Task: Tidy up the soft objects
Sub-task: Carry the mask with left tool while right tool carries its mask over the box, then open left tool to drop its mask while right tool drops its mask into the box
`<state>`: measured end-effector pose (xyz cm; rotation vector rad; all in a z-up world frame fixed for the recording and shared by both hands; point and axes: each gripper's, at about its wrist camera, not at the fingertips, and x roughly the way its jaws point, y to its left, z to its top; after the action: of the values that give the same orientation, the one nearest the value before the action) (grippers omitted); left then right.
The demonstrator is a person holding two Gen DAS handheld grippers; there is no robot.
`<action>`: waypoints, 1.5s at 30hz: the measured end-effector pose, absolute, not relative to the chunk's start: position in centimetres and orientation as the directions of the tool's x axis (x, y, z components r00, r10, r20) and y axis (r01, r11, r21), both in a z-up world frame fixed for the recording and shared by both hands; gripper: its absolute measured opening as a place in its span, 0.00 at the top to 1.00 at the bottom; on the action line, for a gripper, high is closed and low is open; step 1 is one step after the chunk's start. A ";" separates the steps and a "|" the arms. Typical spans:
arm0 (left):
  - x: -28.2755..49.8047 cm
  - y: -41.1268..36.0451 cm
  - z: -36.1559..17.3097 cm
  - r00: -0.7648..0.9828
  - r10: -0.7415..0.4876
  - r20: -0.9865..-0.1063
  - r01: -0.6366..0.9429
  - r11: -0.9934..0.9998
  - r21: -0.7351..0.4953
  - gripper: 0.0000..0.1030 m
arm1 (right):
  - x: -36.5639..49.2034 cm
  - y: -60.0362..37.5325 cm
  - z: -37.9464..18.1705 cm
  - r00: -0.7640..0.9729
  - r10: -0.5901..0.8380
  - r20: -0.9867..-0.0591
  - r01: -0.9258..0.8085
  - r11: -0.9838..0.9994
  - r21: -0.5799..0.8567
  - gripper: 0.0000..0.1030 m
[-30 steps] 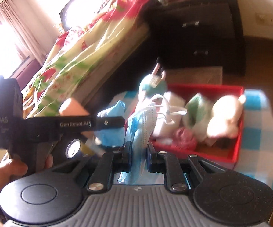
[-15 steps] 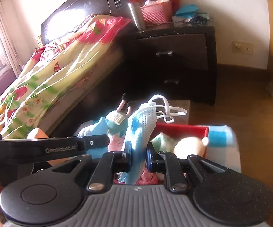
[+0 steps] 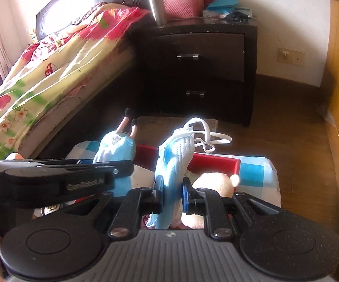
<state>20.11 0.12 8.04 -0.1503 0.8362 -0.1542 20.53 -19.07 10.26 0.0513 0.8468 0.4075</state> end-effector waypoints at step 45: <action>17.4 2.6 7.4 0.628 -0.043 -0.777 -0.016 0.998 -0.068 0.23 | 20.3 -19.0 9.0 0.615 0.203 -0.762 -0.224 0.972 0.078 0.68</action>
<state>17.41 2.59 7.40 -0.0710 0.8915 -0.0158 20.27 -18.97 8.99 -0.0252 0.8749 0.2457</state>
